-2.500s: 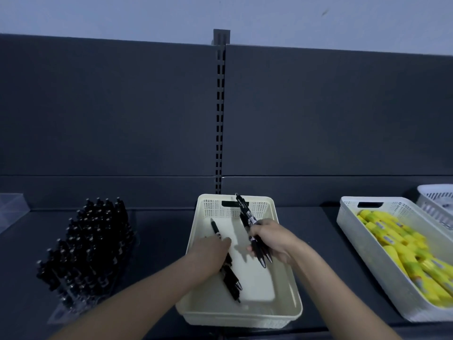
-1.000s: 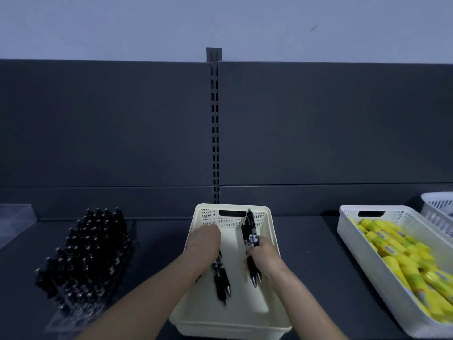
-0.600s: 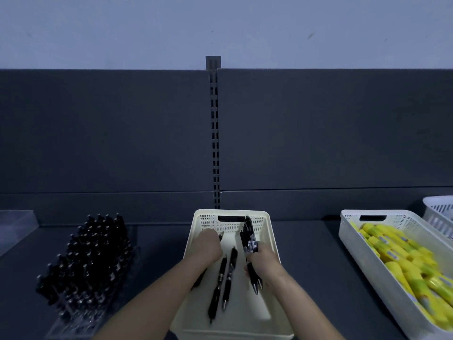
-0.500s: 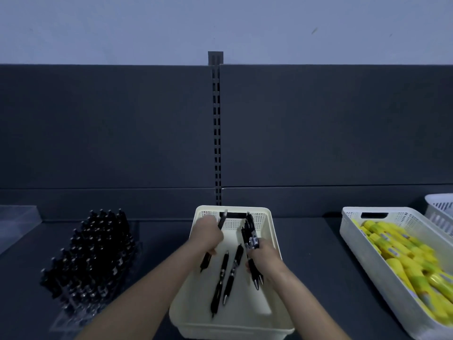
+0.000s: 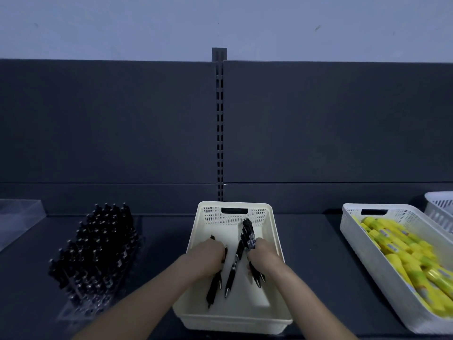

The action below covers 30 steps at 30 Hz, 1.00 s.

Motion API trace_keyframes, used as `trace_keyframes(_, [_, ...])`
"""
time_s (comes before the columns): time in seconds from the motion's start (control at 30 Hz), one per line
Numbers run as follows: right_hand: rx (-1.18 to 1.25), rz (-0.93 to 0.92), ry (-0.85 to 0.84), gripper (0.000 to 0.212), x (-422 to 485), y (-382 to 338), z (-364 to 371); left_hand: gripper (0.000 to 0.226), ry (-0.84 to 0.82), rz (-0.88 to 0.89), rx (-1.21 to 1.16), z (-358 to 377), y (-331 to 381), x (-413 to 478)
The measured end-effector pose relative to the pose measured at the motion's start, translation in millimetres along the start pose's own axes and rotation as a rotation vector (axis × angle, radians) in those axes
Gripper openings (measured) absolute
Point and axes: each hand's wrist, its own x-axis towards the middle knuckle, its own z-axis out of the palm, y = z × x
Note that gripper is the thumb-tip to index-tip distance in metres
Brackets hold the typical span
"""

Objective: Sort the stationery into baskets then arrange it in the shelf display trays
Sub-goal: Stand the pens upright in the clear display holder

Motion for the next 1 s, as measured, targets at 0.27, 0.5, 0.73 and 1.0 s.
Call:
trace_keyframes(0.27, [-0.045,0.005,-0.044,0.024,-9.0,-1.1,-2.5,0.028,0.081,-0.146,-0.145,8.5,3.6,9.0])
trace_keyframes(0.5, [0.022,-0.021,-0.019,0.021,-2.8,2.3,1.5,0.027,0.196,-0.188,-0.027,15.0,5.2,13.5])
trace_keyframes(0.73, [0.056,-0.033,-0.017,0.018,1.7,4.1,1.1,0.016,0.259,-0.213,-0.424,1.2,4.8,16.1])
trace_keyframes(1.0, [0.082,-0.068,0.008,0.02,2.1,3.0,-0.7,0.031,0.459,0.207,-0.796,-13.9,-7.6,1.9])
